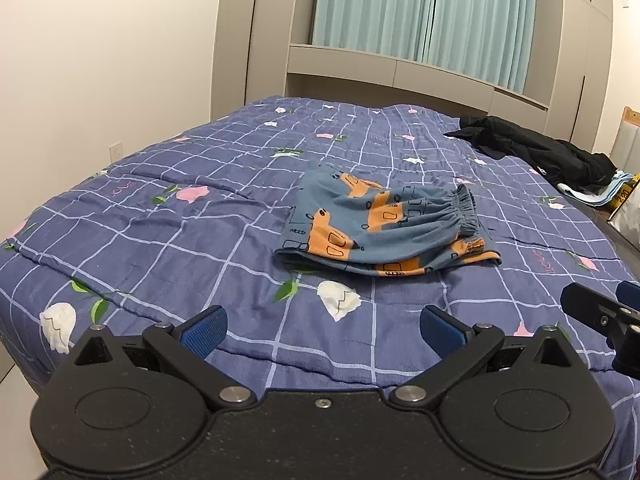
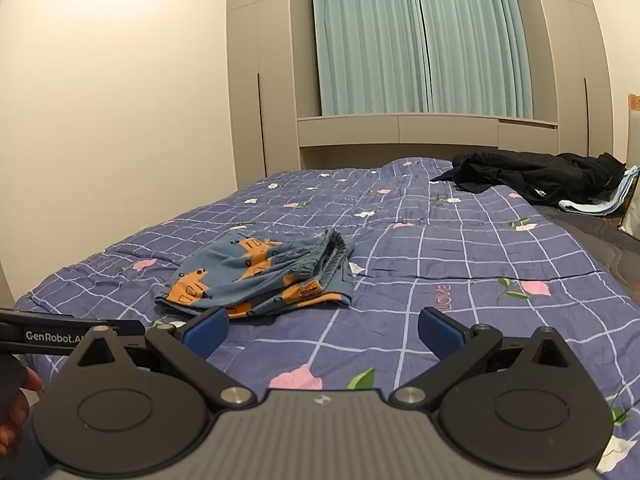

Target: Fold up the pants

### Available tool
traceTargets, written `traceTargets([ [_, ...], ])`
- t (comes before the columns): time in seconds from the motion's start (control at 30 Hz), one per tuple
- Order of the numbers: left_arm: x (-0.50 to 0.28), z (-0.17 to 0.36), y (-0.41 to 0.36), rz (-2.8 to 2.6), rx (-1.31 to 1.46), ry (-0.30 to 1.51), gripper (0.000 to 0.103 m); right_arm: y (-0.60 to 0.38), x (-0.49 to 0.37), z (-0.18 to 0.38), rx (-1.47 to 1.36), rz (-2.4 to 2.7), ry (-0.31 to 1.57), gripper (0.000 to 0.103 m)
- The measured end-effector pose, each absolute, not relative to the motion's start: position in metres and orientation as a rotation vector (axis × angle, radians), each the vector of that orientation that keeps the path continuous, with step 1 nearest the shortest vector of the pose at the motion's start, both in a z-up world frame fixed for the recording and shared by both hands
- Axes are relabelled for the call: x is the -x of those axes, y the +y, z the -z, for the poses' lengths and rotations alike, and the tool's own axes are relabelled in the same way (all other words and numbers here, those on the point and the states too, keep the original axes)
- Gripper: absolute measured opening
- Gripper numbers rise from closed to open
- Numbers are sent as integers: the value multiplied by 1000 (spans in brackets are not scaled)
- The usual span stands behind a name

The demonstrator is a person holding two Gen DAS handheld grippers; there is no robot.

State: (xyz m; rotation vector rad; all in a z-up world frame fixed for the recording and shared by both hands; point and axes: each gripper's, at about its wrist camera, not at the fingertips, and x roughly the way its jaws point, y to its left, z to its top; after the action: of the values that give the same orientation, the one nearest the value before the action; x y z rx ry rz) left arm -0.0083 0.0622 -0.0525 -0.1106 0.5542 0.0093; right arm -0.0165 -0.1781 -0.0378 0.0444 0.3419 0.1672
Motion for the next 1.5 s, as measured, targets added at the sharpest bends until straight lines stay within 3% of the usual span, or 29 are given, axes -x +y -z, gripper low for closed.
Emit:
traceTargets([
  [1.5,7,58,64,-18,103,578,102,-189,12,45,-57,-151,375,103],
])
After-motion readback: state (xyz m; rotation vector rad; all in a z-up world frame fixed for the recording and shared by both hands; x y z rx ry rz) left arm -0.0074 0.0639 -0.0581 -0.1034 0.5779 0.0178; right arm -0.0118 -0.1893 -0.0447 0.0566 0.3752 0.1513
